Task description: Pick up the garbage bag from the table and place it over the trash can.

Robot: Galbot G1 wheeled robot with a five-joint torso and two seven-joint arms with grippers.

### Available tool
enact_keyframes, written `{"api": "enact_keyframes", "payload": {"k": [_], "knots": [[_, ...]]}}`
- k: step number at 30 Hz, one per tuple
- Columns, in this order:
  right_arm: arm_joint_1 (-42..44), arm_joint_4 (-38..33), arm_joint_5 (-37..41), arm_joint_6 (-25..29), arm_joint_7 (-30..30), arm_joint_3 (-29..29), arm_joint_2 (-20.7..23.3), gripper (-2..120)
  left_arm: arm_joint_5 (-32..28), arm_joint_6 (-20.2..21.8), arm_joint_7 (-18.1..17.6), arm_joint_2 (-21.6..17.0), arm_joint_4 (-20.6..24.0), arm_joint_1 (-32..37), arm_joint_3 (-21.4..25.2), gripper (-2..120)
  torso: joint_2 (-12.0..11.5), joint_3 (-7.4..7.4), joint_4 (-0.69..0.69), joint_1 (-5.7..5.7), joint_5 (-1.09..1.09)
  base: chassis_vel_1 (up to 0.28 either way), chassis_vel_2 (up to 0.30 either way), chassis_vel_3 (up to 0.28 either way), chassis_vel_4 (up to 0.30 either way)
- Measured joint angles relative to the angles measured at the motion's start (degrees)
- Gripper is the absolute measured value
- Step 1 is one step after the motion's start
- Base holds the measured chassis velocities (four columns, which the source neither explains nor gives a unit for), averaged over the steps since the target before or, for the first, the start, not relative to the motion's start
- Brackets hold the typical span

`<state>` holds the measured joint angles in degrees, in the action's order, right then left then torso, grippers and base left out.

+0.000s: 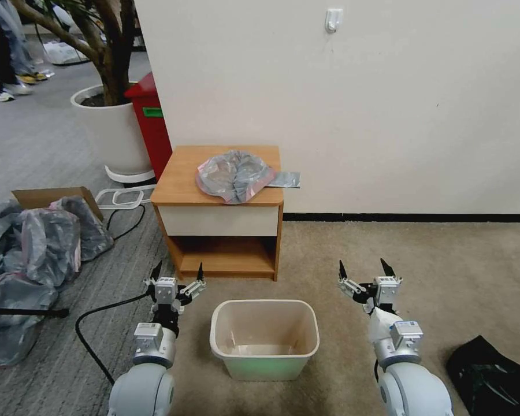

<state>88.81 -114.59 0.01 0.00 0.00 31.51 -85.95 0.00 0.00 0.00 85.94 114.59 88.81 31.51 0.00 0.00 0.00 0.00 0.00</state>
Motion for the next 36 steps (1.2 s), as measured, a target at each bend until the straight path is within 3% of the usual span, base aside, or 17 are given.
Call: {"api": "enact_keyframes", "payload": {"k": [36], "knots": [[0.0, 0.0, 0.0, 0.0, 0.0, 0.0, 0.0, 100, 0.0, 0.0, 0.0, 0.0, 0.0, 0.0, 0.0, 100, 0.0, 0.00, 0.00, 0.00, 0.00, 0.000, 0.000, 0.000, 0.000]]}}
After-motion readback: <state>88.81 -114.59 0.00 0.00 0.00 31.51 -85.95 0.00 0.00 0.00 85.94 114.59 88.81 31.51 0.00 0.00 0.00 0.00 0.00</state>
